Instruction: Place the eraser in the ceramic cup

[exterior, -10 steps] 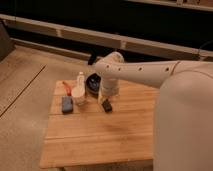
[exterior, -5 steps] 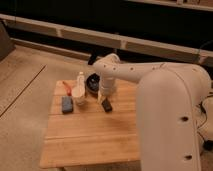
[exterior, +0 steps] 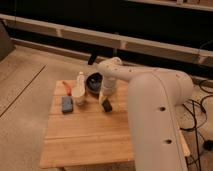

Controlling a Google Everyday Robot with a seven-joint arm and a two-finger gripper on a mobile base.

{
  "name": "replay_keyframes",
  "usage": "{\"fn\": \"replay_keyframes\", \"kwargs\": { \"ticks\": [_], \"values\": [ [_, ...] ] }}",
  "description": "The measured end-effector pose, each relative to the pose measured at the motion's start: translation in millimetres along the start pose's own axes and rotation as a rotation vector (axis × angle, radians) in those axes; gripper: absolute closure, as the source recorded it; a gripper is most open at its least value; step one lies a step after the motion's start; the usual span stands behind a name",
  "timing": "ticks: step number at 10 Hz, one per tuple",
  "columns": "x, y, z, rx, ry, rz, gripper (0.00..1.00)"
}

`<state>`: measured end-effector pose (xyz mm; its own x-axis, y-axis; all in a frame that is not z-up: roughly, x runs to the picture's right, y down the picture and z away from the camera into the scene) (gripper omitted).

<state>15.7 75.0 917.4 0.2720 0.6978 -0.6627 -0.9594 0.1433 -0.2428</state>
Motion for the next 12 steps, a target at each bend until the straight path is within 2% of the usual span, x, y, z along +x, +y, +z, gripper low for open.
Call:
{"fn": "replay_keyframes", "kwargs": {
  "ticks": [1, 3, 6, 9, 12],
  "values": [
    [-11.7, 1.3, 1.5, -0.012, -0.036, -0.01, 0.35],
    [-35.7, 8.1, -9.8, -0.039, -0.153, -0.053, 0.35],
    [-37.6, 20.7, -15.9, -0.074, -0.231, -0.122, 0.35],
    [-8.0, 23.6, 5.3, -0.096, -0.163, -0.135, 0.35],
    [-4.9, 17.4, 9.9, -0.095, -0.143, -0.125, 0.35]
  ]
}}
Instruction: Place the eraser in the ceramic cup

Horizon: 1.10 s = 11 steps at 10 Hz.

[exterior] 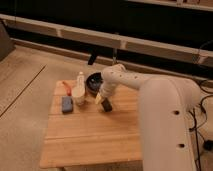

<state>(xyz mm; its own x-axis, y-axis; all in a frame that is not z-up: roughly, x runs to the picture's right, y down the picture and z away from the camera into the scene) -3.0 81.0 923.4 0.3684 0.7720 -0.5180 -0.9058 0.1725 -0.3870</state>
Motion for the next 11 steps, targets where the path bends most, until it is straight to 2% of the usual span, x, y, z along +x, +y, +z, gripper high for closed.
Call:
{"fn": "replay_keyframes", "kwargs": {
  "ticks": [4, 7, 11],
  "values": [
    [-9.8, -8.1, -10.3, 0.021, -0.013, -0.012, 0.35],
    [-12.3, -7.5, -2.5, 0.035, 0.012, -0.03, 0.35],
    [-19.0, -8.2, 14.9, 0.03, 0.047, -0.038, 0.35]
  ]
}}
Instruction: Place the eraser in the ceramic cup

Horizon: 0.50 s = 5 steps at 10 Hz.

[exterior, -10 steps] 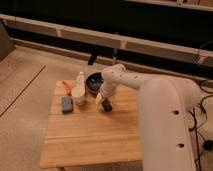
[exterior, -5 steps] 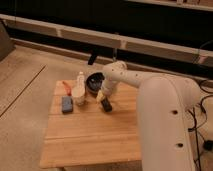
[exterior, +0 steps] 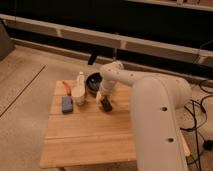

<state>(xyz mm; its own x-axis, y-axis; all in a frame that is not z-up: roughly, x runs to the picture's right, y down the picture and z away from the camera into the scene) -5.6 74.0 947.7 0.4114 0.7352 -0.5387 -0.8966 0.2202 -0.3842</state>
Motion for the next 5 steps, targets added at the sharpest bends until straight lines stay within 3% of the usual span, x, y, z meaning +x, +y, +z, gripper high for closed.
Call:
{"fn": "replay_keyframes", "kwargs": {
  "ticks": [2, 4, 5],
  "values": [
    [-4.2, -3.8, 5.9, -0.003, 0.009, 0.002, 0.43],
    [-7.4, -6.0, 7.1, -0.005, 0.005, -0.002, 0.63],
    [-9.2, -5.7, 6.2, -0.005, 0.0, -0.007, 0.79]
  ]
}}
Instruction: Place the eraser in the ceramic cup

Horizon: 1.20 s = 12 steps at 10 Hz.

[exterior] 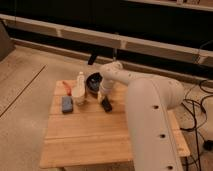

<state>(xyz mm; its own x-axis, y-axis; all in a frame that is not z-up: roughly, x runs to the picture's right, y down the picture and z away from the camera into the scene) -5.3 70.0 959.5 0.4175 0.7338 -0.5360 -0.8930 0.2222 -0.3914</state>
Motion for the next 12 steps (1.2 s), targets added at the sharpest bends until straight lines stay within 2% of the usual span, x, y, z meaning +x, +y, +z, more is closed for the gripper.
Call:
{"fn": "replay_keyframes", "kwargs": {
  "ticks": [1, 2, 4, 5, 8, 9, 11, 12],
  "values": [
    [-0.4, 0.4, -1.5, 0.001, -0.002, -0.003, 0.87],
    [0.2, 1.7, -2.3, 0.002, -0.003, -0.006, 0.9],
    [2.9, 10.7, -15.7, -0.001, -0.025, -0.015, 0.9],
    [8.1, 17.7, -26.7, 0.01, -0.037, -0.032, 0.9],
    [33.9, 27.5, -65.8, 0.061, -0.066, -0.044, 0.9],
    [45.5, 32.7, -91.2, 0.08, -0.097, -0.035, 0.9],
    [57.7, 37.1, -128.3, 0.113, -0.142, 0.003, 0.9],
    [59.9, 35.9, -137.0, 0.126, -0.154, 0.012, 0.9]
  ]
}}
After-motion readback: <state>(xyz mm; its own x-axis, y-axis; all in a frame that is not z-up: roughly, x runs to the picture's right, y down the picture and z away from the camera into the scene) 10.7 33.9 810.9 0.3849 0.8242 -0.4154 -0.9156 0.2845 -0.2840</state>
